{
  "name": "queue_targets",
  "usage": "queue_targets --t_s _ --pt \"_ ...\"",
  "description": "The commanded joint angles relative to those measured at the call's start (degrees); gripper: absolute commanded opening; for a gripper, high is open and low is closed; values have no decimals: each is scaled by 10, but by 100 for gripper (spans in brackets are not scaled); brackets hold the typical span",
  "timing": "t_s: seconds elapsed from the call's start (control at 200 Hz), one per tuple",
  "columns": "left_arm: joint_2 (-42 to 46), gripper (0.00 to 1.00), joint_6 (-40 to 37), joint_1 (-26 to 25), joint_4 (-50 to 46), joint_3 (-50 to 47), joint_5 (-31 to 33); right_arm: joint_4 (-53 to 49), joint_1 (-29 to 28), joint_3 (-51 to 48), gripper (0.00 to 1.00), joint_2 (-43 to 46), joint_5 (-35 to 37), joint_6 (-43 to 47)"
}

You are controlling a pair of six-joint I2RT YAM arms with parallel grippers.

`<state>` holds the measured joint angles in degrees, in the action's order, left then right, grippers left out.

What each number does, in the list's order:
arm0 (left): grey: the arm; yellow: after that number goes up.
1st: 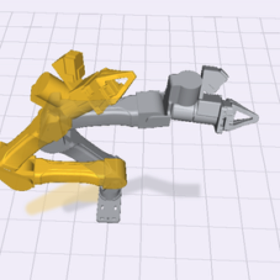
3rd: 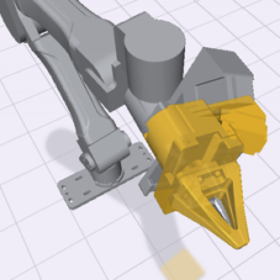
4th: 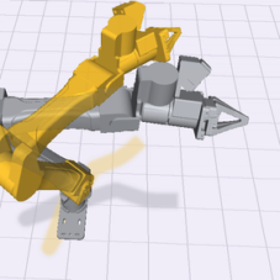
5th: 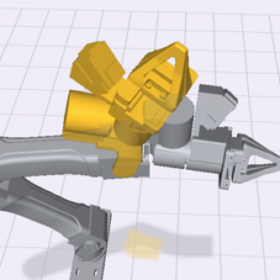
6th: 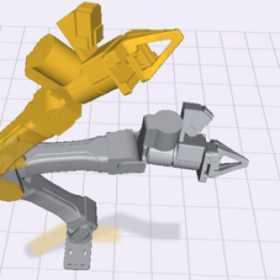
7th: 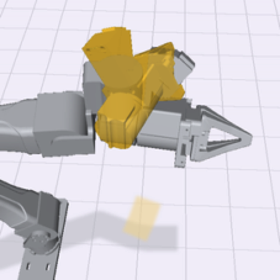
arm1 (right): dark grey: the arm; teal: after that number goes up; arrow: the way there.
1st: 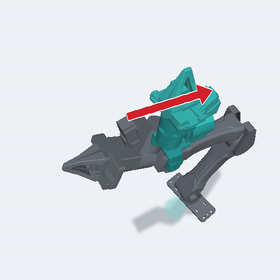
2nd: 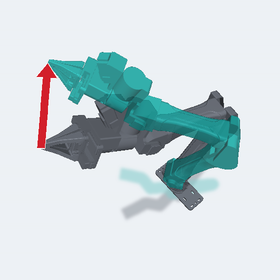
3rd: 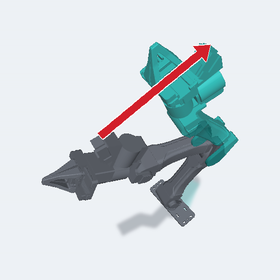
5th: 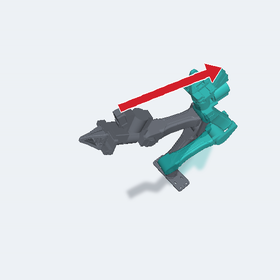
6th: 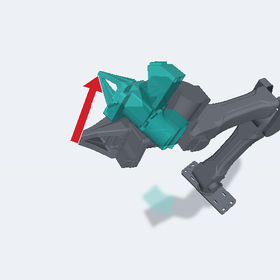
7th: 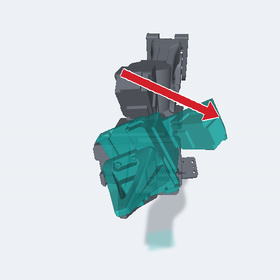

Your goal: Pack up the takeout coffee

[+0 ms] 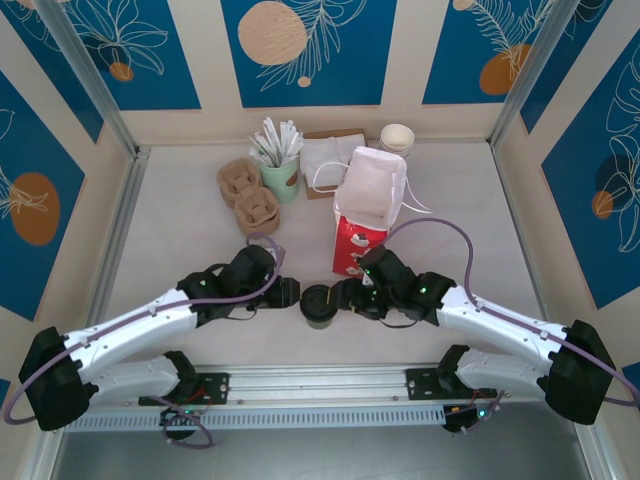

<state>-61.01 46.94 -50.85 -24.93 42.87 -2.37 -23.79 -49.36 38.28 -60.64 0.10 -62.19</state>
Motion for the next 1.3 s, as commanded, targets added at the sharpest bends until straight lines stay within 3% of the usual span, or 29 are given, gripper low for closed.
queue_targets --t_s 0.0,0.46,0.76,1.295 --pt "24 41 -18 2 -53 26 32 -29 1 18 62 12 -19 -15" --pt "63 42 -26 16 -77 19 37 -20 -32 6 64 53 -10 -58" --pt "83 42 -25 18 -78 17 30 43 -74 5 63 13 27 -75" --pt "137 43 -28 20 -118 25 48 109 -85 18 63 -62 72 -76"
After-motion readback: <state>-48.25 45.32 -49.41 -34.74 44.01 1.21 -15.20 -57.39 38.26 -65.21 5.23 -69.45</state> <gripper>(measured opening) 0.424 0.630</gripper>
